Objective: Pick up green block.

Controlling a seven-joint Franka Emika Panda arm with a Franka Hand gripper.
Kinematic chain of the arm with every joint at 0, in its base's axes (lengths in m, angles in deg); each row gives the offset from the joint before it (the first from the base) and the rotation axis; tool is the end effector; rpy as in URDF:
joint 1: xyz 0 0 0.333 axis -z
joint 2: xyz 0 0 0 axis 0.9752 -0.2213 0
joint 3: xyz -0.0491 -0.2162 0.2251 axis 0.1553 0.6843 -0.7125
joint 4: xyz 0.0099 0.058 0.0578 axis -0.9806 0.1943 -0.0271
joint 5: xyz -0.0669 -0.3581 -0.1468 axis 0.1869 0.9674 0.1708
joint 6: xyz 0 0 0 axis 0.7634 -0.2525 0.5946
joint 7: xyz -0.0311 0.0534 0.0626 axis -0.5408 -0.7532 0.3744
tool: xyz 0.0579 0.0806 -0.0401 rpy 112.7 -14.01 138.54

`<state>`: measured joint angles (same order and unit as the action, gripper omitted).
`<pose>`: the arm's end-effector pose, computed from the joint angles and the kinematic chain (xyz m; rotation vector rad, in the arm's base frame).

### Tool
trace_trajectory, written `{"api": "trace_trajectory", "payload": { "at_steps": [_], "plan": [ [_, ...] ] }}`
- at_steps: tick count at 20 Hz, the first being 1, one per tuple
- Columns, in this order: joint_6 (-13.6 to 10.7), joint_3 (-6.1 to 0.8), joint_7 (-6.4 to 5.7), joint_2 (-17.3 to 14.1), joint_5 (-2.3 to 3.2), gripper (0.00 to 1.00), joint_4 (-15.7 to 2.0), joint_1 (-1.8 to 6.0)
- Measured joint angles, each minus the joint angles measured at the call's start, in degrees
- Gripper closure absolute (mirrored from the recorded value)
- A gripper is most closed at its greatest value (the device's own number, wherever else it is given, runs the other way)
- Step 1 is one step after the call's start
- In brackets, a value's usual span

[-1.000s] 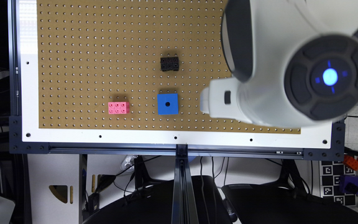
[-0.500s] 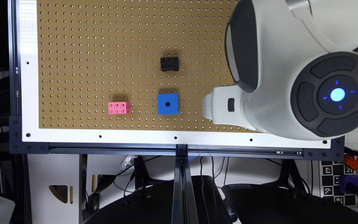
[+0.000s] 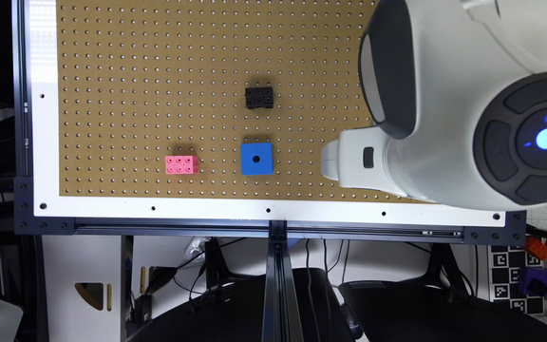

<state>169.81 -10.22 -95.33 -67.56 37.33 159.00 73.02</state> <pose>0.6262 0.1750 0.3315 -2.8359 1.1380 -0.0200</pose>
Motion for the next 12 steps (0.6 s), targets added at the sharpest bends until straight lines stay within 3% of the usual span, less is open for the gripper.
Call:
{"api": "trace_trajectory", "payload": {
  "at_steps": [7,10,12],
  "plan": [
    [2.5,0.08,-0.06,-3.6,0.57,0.00,0.02,0.00],
    [5.5,0.14,-0.20,-6.9,1.26,0.00,-0.01,0.00],
    [6.6,0.20,-0.21,-8.1,1.43,0.00,-0.04,0.00]
  ]
}}
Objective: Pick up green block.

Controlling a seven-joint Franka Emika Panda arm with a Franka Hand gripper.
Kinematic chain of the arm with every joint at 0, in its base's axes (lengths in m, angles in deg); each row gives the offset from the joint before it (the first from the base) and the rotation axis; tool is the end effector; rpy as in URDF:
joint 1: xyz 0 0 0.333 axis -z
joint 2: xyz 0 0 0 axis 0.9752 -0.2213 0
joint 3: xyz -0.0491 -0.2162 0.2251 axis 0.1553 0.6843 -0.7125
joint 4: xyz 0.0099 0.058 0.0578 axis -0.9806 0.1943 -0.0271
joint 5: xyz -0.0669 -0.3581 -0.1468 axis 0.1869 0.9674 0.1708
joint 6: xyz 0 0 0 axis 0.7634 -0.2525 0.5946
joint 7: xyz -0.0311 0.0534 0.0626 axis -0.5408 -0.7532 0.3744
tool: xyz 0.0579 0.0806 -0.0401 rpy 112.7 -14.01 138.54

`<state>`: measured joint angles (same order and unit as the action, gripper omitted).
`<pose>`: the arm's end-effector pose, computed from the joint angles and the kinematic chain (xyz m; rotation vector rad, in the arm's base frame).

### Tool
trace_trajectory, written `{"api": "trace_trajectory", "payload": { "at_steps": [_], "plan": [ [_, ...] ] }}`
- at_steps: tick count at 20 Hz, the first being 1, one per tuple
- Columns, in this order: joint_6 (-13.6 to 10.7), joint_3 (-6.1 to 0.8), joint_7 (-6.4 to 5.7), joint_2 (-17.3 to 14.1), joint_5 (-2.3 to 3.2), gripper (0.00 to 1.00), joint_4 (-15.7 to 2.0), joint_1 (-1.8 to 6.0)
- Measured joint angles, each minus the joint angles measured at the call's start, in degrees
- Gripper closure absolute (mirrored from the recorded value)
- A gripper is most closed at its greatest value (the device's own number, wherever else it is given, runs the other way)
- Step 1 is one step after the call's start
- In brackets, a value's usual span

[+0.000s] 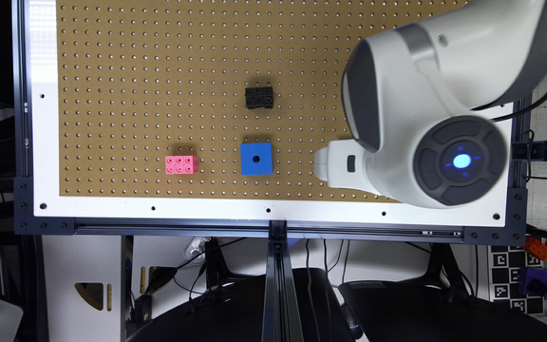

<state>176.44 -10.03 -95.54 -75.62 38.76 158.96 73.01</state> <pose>0.6327 0.1751 0.2522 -2.8411 1.1381 0.0147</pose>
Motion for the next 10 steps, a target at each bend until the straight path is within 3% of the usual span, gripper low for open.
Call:
{"api": "trace_trajectory", "payload": {
  "at_steps": [4,10],
  "plan": [
    [2.5,0.09,-0.08,-2.8,0.58,0.00,-0.01,0.00],
    [5.2,0.23,-0.08,-5.8,0.89,0.00,-0.07,0.00]
  ]
}}
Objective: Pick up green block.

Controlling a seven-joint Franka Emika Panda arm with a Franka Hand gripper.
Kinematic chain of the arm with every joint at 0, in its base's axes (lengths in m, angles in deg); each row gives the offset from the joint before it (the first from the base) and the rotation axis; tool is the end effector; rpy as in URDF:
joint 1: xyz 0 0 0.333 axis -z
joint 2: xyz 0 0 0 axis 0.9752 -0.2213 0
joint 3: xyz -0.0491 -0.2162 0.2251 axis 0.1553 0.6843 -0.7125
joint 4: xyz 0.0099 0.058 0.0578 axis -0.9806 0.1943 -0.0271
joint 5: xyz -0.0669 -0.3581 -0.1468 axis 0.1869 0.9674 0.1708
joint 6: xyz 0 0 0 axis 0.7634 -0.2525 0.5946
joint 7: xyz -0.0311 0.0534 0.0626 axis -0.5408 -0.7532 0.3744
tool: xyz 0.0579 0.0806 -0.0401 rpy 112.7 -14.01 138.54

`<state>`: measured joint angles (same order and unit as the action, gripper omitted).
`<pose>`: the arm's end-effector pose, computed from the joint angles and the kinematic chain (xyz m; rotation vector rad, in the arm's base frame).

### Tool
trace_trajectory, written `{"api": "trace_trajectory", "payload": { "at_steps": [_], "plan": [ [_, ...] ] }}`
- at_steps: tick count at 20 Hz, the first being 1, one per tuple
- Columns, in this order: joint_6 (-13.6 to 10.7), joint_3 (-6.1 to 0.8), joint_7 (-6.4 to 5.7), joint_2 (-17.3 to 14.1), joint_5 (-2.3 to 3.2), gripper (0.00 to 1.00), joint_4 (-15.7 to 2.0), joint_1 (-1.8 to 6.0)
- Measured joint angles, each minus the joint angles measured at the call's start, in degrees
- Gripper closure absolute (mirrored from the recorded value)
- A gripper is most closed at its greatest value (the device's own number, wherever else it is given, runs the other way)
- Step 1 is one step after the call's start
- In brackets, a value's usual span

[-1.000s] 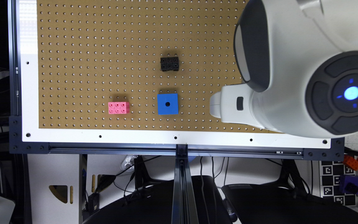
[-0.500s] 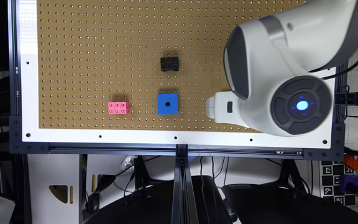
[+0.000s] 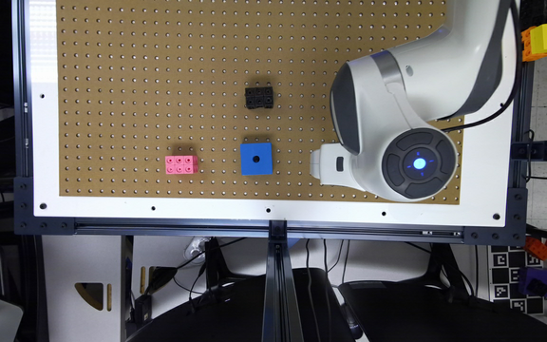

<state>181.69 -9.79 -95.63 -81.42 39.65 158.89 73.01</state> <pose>0.6320 0.1740 0.1956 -2.8369 1.1383 0.0308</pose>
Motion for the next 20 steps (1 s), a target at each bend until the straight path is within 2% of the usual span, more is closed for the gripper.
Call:
{"api": "trace_trajectory", "payload": {
  "at_steps": [10,20],
  "plan": [
    [1.4,0.15,0.00,-1.8,0.19,0.00,-0.33,-0.03],
    [1.4,0.19,-0.74,-2.1,0.19,0.00,-1.01,-1.22]
  ]
}}
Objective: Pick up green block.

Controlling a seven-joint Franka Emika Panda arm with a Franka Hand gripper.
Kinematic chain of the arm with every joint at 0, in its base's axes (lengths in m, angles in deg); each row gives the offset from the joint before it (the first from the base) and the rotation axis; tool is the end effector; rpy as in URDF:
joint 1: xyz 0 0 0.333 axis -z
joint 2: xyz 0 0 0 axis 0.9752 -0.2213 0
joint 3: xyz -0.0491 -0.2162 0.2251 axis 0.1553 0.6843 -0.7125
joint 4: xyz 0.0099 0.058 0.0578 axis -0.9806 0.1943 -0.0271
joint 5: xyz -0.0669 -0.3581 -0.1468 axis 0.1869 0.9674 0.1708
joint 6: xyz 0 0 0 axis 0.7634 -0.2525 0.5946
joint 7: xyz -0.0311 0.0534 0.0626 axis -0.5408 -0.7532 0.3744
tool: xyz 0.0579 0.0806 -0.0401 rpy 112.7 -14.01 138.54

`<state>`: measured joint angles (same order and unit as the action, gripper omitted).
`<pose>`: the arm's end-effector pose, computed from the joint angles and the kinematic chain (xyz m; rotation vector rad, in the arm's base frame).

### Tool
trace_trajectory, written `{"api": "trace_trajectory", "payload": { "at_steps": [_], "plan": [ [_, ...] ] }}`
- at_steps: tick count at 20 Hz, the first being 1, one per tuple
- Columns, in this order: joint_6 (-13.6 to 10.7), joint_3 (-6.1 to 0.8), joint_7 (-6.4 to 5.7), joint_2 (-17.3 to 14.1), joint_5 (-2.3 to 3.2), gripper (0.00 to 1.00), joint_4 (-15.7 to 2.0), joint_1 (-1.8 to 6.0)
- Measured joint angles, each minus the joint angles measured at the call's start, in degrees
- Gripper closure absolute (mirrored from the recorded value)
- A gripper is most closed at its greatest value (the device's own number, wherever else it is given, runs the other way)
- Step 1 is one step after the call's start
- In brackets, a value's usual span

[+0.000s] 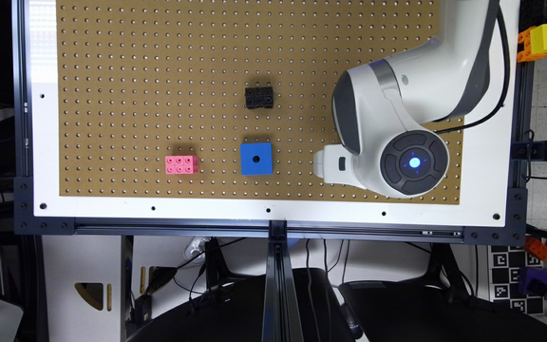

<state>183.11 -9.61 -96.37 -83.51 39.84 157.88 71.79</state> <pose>0.6320 0.1864 0.1811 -2.8338 1.1298 0.0281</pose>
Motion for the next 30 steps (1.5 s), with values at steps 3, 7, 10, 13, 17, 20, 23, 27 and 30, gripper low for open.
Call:
{"api": "trace_trajectory", "payload": {
  "at_steps": [3,7,10,13,17,20,23,27,30],
  "plan": [
    [0.1,0.05,-0.61,-0.3,0.59,1.00,-0.16,-0.08],
    [0.1,0.05,-0.61,-0.3,0.59,1.00,-0.16,-0.08],
    [0.0,0.07,-0.61,-0.3,0.59,1.00,-0.14,-0.04],
    [-0.2,0.21,-0.61,-0.2,0.59,1.00,-0.14,-0.04],
    [-2.3,0.28,-0.66,2.1,0.59,1.00,-0.12,-0.02],
    [-4.8,0.26,-0.75,4.3,0.59,1.00,-0.09,-0.03],
    [-6.2,0.19,-0.83,5.9,0.59,1.00,-0.10,-0.03],
    [-8.9,0.00,-1.18,8.4,0.59,1.00,-0.06,-0.04],
    [-10.0,-0.10,-1.37,9.8,0.59,1.00,-0.10,-0.04]
  ]
}}
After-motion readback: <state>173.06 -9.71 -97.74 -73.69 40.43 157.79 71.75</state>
